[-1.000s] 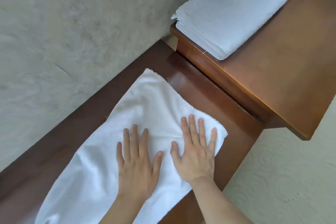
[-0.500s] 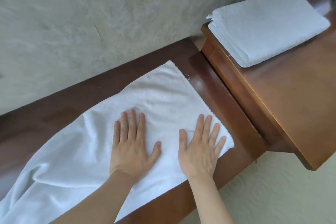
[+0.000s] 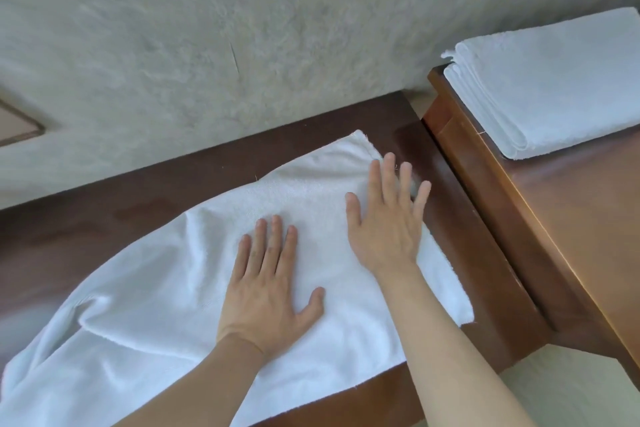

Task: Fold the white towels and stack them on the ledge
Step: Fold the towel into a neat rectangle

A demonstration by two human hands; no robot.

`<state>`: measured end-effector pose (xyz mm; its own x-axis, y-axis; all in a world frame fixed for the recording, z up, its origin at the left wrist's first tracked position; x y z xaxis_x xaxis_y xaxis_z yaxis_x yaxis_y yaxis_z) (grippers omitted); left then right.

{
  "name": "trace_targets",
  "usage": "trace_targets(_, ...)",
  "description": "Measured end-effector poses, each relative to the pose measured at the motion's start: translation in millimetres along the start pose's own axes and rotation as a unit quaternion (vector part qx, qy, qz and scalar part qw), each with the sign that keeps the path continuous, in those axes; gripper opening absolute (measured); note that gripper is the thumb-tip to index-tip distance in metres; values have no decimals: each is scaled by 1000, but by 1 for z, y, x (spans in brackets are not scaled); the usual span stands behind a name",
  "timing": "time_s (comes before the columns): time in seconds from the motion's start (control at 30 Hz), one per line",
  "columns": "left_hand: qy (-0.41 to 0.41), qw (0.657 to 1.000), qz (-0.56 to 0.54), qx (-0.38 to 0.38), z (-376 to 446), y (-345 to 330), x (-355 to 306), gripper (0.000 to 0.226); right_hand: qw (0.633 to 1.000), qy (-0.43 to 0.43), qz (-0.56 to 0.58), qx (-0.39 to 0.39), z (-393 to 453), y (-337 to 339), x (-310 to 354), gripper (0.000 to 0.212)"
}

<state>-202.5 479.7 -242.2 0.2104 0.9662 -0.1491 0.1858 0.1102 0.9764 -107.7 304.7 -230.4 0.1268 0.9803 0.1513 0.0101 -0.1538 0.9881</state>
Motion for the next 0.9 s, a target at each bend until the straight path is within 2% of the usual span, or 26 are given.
trace_targets(0.07, 3, 1000, -6, -9, 0, 2, 0, 93, 989, 144, 34, 21, -1, -10, 50, 62)
trace_targets(0.1, 3, 1000, -6, -12, 0, 2, -1, 93, 979, 194, 33, 48, -3, -17, 66, 61)
trace_targets(0.13, 3, 1000, -7, -11, 0, 2, -1, 94, 975, 209, 22, 72, -2, -23, 72, 60)
trace_targets(0.2, 3, 1000, -13, -16, 0, 2, 0, 95, 984, 161, -3, 78, 14, -30, 58, 60)
trace_targets(0.3, 5, 1000, -8, -19, 0, 2, -1, 95, 994, 37, -20, 102, 47, -26, 26, 60)
trace_targets(0.37, 6, 1000, -8, -22, -1, 2, 0, 95, 996, 3, -27, 82, 48, -17, 19, 60)
trace_targets(0.43, 6, 1000, -10, -20, -1, 2, 0, 95, 996, 69, -3, 48, 17, -10, 38, 57)
trace_targets(0.5, 5, 1000, -12, -23, -2, 2, 0, 95, 986, 154, 21, 62, -34, -15, 52, 57)
trace_targets(0.53, 9, 999, -15, -29, -2, 2, 0, 94, 983, 167, 9, 72, -52, -18, 49, 58)
trace_targets(0.67, 11, 999, -17, -28, -3, 3, 1, 97, 994, 70, -39, 75, -40, -17, -3, 61)
trace_targets(0.77, 14, 999, -14, -31, -4, 3, 1, 97, 998, 0, 3, 63, -43, -9, -19, 63)
trace_targets(0.83, 18, 999, -19, -35, -3, 2, 1, 97, 997, 39, 39, 50, -76, -6, -6, 61)
trace_targets(0.9, 18, 999, -22, -46, -3, 2, 1, 97, 991, 119, 15, 65, -111, -12, 1, 60)
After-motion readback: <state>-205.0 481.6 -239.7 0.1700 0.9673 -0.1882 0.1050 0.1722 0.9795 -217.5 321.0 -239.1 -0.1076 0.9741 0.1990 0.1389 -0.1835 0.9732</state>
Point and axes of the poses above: each hand's wrist, its own z-axis towards the middle knuckle, its own y-axis out of the back of the hand, x = y × z, the point moved 7 cm from there along z, towards the middle knuckle, and after that the axes turned 3 degrees about -y, right-handed, at the moved point
